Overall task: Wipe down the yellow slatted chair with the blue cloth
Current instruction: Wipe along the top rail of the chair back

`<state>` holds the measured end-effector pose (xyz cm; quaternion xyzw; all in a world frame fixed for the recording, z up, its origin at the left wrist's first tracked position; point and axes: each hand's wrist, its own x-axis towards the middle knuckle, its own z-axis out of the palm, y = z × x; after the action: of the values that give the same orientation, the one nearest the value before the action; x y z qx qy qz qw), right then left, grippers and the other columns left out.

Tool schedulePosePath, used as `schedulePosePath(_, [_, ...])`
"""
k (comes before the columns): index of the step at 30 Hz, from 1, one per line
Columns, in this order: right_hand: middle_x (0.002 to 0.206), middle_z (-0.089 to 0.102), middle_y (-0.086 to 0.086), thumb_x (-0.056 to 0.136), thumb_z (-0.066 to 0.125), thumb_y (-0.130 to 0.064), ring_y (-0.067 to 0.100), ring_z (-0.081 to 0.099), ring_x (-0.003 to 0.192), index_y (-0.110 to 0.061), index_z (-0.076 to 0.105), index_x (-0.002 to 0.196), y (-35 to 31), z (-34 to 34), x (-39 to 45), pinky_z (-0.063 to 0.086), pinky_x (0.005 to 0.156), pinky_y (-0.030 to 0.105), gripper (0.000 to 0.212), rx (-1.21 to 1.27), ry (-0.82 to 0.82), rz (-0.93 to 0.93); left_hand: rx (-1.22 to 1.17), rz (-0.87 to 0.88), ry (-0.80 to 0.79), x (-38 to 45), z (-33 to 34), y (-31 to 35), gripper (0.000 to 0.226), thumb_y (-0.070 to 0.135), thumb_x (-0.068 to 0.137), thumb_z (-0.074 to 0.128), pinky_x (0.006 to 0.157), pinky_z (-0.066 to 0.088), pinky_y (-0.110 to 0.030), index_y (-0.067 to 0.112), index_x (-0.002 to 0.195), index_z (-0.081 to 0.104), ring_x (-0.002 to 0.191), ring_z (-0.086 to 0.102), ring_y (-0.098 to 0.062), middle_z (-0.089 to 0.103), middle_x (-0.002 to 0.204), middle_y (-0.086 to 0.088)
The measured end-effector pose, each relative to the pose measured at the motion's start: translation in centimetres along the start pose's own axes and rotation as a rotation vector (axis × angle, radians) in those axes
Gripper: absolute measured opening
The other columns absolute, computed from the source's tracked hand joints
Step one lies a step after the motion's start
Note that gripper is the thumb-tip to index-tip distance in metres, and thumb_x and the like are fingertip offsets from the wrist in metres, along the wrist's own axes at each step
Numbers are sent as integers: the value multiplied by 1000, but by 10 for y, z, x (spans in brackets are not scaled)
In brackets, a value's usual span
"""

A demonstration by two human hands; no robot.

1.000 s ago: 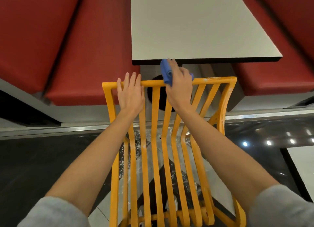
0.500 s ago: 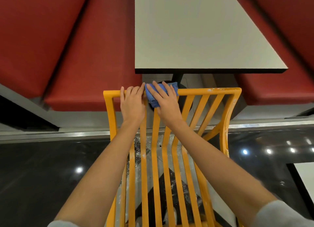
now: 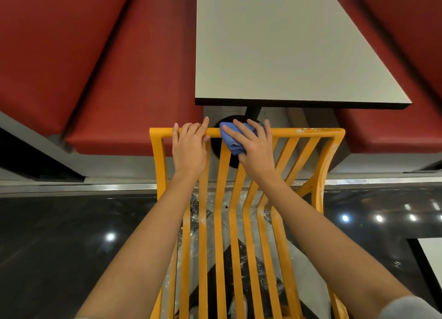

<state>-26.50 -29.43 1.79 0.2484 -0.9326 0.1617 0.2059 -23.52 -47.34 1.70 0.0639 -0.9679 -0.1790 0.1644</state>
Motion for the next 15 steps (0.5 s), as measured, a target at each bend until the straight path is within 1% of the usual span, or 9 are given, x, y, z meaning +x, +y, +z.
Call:
schedulePosePath(2, [136, 59, 3, 82, 58, -5, 37, 46, 128, -28, 57, 134, 13, -7, 0, 8, 116, 60, 56, -21, 0, 105, -14, -18, 1, 0, 0, 2, 43, 24, 102, 46, 120, 14, -45, 22, 144, 47, 125, 48, -22, 62, 123, 1])
schedulePosePath(4, [133, 60, 3, 80, 62, -2, 38, 44, 129, -26, 58, 132, 10, -6, 13, 7, 116, 63, 57, 8, -57, 285, -29, -45, 5, 0, 1, 5, 43, 23, 101, 47, 121, 12, -45, 22, 144, 48, 126, 47, -22, 62, 124, 1])
schedulePosePath(5, [133, 60, 3, 81, 62, -2, 37, 44, 129, -27, 58, 132, 3, -5, 19, 10, 116, 62, 57, 24, -94, 321, -34, -53, 10, 0, 1, 6, 42, 22, 101, 47, 121, 12, -46, 22, 144, 48, 126, 47, -22, 62, 124, 0])
schedulePosePath(7, [137, 57, 3, 81, 61, -5, 37, 43, 130, -29, 55, 136, -14, -2, 24, 14, 116, 59, 60, 65, -132, 240, -38, -48, 22, 0, 2, 6, 42, 22, 101, 48, 120, 13, -46, 21, 143, 50, 126, 48, -23, 63, 123, -1])
schedulePosePath(9, [147, 47, 3, 87, 53, -16, 37, 37, 136, -32, 46, 143, -20, 2, 13, 16, 116, 58, 59, 63, -155, 71, -37, -33, 34, -1, 3, 4, 42, 22, 100, 48, 120, 14, -46, 22, 142, 50, 125, 49, -23, 63, 123, 0])
schedulePosePath(11, [155, 36, -1, 91, 40, -25, 34, 28, 144, -34, 38, 147, -6, 0, -4, 18, 117, 56, 57, -8, -151, -64, -33, -22, 41, -2, 4, 2, 42, 23, 100, 48, 120, 14, -46, 22, 142, 50, 125, 49, -23, 62, 123, 0])
schedulePosePath(12, [157, 32, -2, 92, 38, -25, 32, 24, 146, -35, 37, 148, 6, -1, -12, 18, 118, 54, 57, -49, -140, -85, -37, -22, 43, -2, 4, 1, 42, 23, 100, 48, 120, 14, -45, 23, 142, 50, 126, 49, -23, 62, 124, 0])
schedulePosePath(13, [157, 31, -2, 92, 40, -22, 31, 23, 147, -34, 37, 148, 17, -4, -17, 18, 118, 53, 57, -65, -115, -58, -47, -27, 43, -2, 4, 2, 42, 22, 100, 49, 120, 12, -45, 23, 142, 50, 127, 48, -23, 62, 125, 0])
schedulePosePath(15, [155, 36, 0, 88, 53, -11, 32, 26, 145, -33, 41, 146, 26, -7, -14, 18, 118, 54, 63, -41, -53, 121, -85, -69, 32, -1, 4, 6, 42, 20, 100, 50, 121, 7, -45, 23, 142, 50, 132, 44, -23, 61, 130, 0])
